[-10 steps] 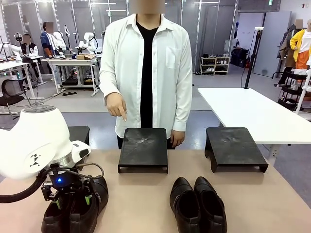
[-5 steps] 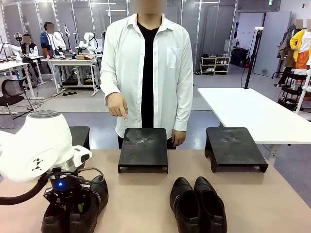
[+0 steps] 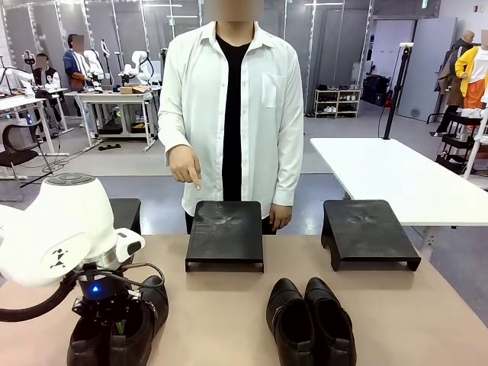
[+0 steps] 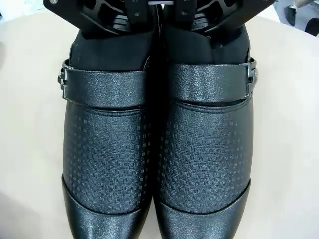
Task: Place the shoes on the stand as instructed by the person.
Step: Pick up one pair of Shoes and place it on the Shoes Stand indicated by the person.
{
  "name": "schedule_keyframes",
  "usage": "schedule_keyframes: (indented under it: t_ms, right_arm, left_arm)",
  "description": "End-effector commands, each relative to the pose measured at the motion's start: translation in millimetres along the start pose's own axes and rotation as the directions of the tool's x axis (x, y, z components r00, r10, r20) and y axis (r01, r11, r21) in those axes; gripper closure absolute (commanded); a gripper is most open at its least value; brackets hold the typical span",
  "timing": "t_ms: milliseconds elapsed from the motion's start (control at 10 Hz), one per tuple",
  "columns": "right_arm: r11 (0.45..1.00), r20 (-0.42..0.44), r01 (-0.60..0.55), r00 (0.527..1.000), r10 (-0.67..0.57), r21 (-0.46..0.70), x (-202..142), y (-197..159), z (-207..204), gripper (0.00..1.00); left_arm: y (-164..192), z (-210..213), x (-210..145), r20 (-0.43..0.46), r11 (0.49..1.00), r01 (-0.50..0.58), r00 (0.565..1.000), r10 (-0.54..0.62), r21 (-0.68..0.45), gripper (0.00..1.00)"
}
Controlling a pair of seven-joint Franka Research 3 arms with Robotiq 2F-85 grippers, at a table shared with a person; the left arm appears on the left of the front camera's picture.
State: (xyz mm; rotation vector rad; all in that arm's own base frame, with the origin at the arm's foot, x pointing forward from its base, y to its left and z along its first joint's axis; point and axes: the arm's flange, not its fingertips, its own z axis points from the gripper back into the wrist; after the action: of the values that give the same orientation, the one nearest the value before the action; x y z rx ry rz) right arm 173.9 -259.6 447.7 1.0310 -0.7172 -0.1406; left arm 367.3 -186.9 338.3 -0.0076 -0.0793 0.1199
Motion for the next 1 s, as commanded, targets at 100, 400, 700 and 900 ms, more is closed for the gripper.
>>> schedule_keyframes:
  t_ms: [100, 400, 700, 900]
  right_arm:
    - [1.000, 0.006, -0.018, 1.000, 0.018, 0.011, 0.8, 0.6, 1.9, 0.00]
    - [1.000, 0.006, -0.018, 1.000, 0.018, 0.011, 0.8, 0.6, 1.9, 0.00]
    - [1.000, 0.006, -0.018, 1.000, 0.018, 0.011, 0.8, 0.6, 1.9, 0.00]
    - [1.000, 0.006, -0.018, 1.000, 0.018, 0.011, 0.8, 0.6, 1.9, 0.00]
  left_arm:
    - [50.6, 18.5, -91.2, 0.062, 0.999, 0.037, 0.997, -0.036, -0.006, 1.00]
    - [31.6, 87.5, -74.2, 0.144, 0.995, 0.096, 0.985, -0.090, -0.029, 1.00]
    - [7.6, 114.0, -62.9, 0.200, 0.989, 0.142, 0.971, -0.129, -0.052, 1.00]
    - [4.0, 114.1, -62.4, 0.195, 0.991, 0.132, 0.973, -0.122, -0.038, 1.00]
